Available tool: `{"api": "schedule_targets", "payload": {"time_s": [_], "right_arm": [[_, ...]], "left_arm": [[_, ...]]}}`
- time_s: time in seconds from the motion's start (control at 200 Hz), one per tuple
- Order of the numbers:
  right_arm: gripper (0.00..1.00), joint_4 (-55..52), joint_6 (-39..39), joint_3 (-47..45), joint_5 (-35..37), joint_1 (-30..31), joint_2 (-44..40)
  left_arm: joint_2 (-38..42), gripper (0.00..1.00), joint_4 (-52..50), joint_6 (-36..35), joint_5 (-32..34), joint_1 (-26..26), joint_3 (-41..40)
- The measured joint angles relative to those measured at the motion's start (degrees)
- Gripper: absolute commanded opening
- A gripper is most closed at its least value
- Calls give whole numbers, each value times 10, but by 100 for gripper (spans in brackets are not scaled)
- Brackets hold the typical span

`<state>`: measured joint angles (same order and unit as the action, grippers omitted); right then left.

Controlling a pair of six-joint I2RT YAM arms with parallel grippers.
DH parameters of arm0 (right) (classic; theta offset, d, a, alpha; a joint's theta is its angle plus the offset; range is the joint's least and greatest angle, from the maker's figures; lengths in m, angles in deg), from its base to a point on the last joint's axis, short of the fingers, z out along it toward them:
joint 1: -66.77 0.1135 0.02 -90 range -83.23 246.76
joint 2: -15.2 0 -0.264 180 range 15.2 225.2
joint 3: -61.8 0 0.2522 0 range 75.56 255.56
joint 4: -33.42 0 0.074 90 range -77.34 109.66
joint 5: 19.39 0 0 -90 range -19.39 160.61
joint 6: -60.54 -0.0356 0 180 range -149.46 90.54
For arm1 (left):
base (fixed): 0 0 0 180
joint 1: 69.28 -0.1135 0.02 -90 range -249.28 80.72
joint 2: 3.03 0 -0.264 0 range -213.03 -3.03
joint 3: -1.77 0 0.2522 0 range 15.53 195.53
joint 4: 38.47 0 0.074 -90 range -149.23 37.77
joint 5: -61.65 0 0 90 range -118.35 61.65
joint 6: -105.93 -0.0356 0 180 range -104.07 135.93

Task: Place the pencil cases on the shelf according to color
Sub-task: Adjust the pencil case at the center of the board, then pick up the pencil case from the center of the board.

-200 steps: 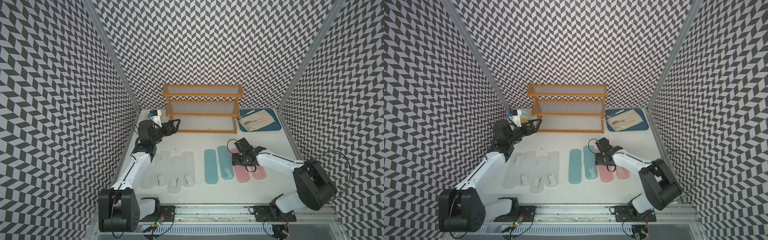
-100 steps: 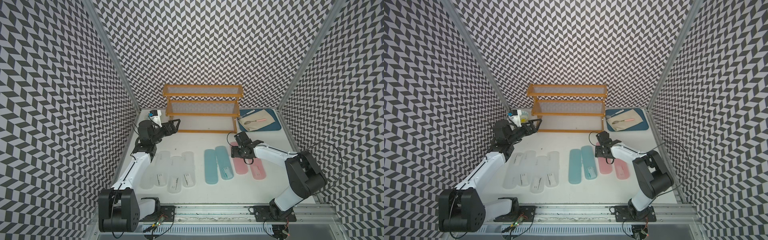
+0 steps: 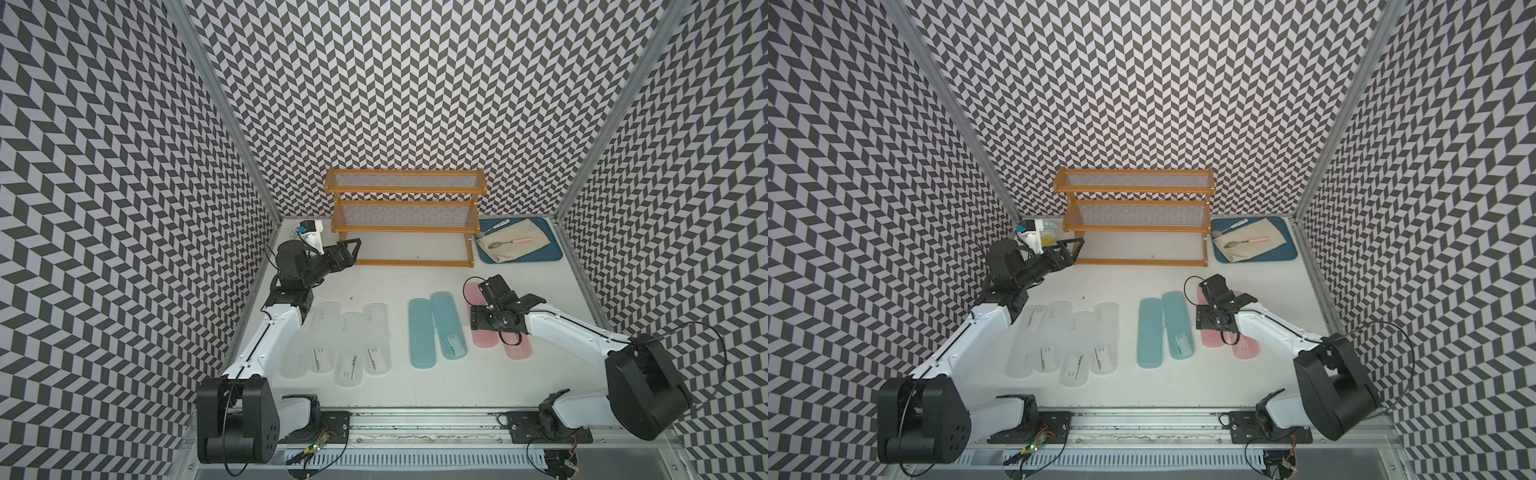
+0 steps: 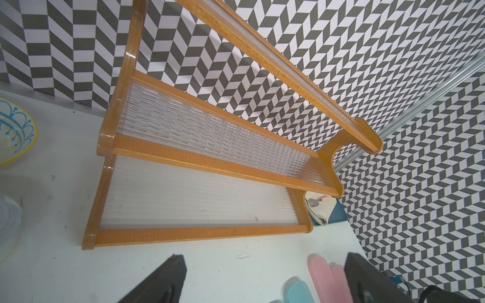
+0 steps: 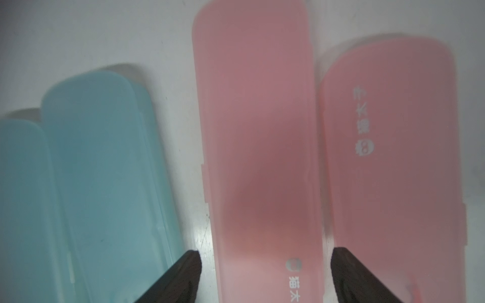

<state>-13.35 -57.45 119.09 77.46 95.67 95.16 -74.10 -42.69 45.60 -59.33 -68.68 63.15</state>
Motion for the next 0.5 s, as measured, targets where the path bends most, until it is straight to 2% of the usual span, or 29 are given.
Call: {"api": "schedule_targets", "payload": {"time_s": [0.215, 0.501], "right_arm": [[82, -14, -19, 2, 13, 36, 17], [83, -17, -34, 2, 36, 40, 26]], "left_arm": [[-5, 99, 0, 0, -2, 0, 0], [-5, 99, 1, 0, -3, 0, 0]]}}
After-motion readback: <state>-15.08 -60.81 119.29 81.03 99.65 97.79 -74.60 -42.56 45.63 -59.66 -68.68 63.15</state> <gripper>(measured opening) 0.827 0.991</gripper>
